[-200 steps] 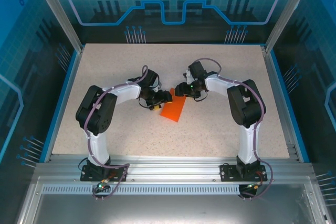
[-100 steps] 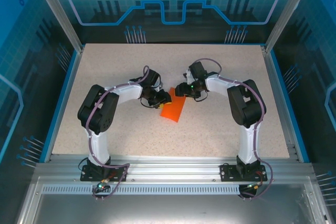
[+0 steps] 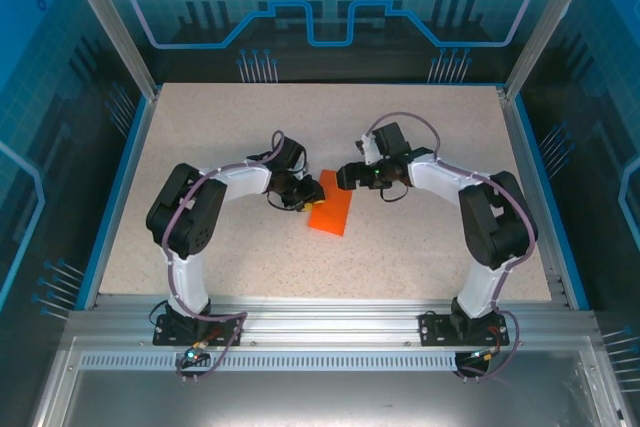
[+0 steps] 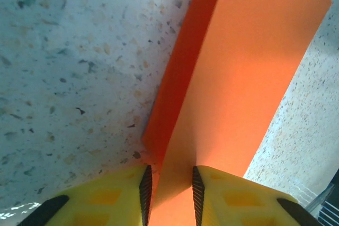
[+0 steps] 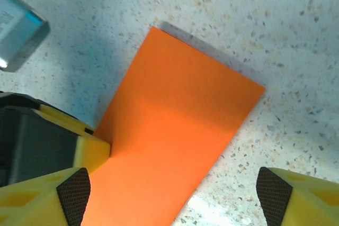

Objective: Fold a paper plane with a square sheet of paper (fold left side to right side)

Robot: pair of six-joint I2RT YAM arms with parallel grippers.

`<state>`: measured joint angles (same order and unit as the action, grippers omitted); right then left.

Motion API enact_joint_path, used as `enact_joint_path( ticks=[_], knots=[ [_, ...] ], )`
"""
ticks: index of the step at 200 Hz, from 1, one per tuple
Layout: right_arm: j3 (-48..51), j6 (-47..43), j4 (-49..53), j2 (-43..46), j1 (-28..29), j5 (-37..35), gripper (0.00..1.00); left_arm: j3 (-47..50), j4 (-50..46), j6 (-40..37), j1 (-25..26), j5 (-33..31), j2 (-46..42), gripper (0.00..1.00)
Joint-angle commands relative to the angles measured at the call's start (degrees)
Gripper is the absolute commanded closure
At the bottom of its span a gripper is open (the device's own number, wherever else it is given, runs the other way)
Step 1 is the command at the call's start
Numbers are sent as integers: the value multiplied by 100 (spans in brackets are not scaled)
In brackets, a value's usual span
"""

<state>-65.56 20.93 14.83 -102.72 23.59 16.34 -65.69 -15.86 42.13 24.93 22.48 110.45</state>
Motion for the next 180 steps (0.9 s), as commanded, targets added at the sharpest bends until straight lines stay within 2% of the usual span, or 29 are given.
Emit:
enact_joint_path(
  ticks=[1,28,56,80,99,138,160,180],
  knots=[
    [191,-208,-83,41,9,5,14,142,46,32,30,-104,-265,67],
    [483,-265,-247,263,131,-44,15,255,91,50,29,-86,-375,69],
    [1180,-647,-682,1009,512,-446,16,397,153,59,30,-109,-498,68],
    [1848,-1103,-965,1699,1124,-1103,15,447,218,94,30,-69,-525,71],
    [2210,-1622,-1075,1976,1857,-1875,15,477,253,113,28,-60,-566,75],
    [2360,-2379,-1321,1653,3278,-3557,15,478,197,103,34,-60,-641,77],
    [2175,-2646,-1554,1257,3630,-4003,15,461,173,103,32,-51,-638,77],
    [1927,-2793,-1639,876,3704,-4150,16,445,171,111,45,-55,-630,77]
  ],
)
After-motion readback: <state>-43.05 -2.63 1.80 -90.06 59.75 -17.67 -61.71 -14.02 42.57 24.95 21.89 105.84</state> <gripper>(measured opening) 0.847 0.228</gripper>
